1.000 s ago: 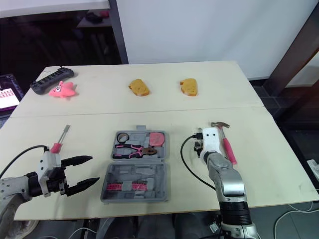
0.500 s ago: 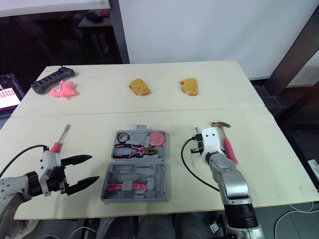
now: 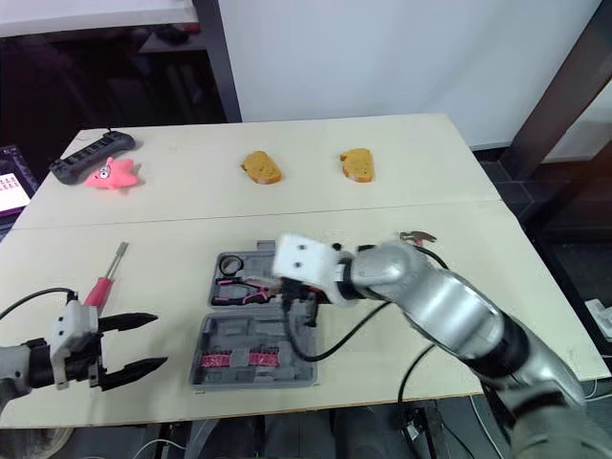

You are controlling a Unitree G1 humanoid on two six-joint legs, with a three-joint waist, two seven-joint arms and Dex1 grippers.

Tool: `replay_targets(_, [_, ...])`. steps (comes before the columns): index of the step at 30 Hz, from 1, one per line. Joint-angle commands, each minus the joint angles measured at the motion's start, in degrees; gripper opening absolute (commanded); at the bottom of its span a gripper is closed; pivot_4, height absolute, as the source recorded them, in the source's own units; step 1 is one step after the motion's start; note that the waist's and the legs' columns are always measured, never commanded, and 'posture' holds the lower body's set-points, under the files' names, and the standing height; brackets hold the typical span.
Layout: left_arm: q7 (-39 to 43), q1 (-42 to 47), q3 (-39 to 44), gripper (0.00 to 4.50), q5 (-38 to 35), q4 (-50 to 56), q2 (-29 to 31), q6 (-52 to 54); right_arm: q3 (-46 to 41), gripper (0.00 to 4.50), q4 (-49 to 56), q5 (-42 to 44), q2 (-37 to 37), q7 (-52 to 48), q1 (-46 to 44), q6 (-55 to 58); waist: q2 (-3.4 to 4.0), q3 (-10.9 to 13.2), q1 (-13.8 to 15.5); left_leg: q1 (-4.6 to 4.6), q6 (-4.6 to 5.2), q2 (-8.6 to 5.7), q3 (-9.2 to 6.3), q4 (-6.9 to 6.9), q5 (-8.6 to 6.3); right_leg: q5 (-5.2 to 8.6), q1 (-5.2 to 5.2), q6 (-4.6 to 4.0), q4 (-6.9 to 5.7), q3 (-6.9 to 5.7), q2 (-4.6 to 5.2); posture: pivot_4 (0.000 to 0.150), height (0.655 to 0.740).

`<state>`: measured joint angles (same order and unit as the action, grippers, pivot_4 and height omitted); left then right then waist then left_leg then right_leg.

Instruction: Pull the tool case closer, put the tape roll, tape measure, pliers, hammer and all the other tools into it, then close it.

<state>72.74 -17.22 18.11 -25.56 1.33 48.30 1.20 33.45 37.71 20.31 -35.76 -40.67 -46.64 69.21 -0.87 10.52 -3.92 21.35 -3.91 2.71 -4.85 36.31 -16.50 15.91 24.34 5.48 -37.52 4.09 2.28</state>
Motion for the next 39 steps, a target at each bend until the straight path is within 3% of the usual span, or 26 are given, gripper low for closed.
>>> replay_targets(1, [1.76, 0.17, 0.13, 4.5, 0.76, -0.77, 0.91, -2.26, 6.3, 0.05, -4.41, -2.06, 3.5, 0.4, -5.34, 1.37, 0.0, 0.0, 0.03, 0.03, 0.0, 0.0, 0.0, 0.0, 0.0, -0.07, 0.01, 0.12, 0.0, -0.01, 0.01, 0.15, 0.74])
replay_targets(9, [2.57, 0.24, -0.3, 4.5, 0.43, 0.5, 0.54, -2.38, 16.83, 0.05, -13.94, -6.09, 11.78, 0.66, -12.06, 0.1, -0.02, 0.0, -0.09, 0.1, 0.0, -0.01, 0.02, -0.06, 0.0, -0.11, 0.15, 0.2, -0.06, -0.05, 0.05, 0.15, 0.74])
replay_targets(21, [2.38, -0.99, 0.12, 4.5, 0.39, 1.57, 0.29, -2.41, 21.66, 0.05, -20.14, -8.26, 19.27, 2.06, -13.56, 4.5, -0.01, 0.0, -0.22, 0.04, 0.0, 0.0, -0.02, 0.0, 0.0, -0.09, 0.27, 0.17, -0.45, -0.05, 0.02, 0.15, 0.74])
replay_targets(39, [1.2, -0.7, 1.07, 4.5, 0.03, 2.35, 0.58, -1.09, 24.27, 0.05, -31.53, -12.2, 24.8, 2.69, -11.14, -2.17, -0.04, -0.02, -0.25, 0.04, 0.0, 0.0, -0.04, 0.03, 0.0, -0.09, 0.26, 0.17, -0.47, -0.06, 0.01, 0.15, 0.74])
